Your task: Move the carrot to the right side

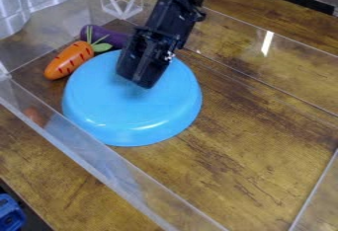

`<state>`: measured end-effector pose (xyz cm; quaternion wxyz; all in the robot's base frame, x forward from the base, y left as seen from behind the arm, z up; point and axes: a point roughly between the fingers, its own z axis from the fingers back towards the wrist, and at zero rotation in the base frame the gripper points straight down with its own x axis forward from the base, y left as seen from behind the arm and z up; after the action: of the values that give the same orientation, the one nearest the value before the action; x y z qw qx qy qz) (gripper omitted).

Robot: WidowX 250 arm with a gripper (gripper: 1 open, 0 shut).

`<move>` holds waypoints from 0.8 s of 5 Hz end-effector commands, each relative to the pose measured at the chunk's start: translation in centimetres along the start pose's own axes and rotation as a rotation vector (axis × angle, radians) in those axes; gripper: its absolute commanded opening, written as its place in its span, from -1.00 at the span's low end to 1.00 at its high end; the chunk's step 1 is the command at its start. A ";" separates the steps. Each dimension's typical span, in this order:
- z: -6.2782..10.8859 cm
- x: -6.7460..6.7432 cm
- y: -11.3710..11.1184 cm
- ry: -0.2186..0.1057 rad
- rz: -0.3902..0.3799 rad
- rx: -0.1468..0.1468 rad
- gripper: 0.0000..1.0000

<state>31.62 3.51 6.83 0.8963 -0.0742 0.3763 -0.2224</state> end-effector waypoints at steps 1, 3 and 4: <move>3.6 -1.7 -1.7 -0.095 -0.023 0.087 -1.00; 4.1 -1.5 -2.0 -0.089 -0.041 0.091 -1.00; 4.4 -1.5 -2.2 -0.085 -0.050 0.092 -1.00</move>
<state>32.56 2.50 8.54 0.8938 -0.0676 0.3692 -0.2454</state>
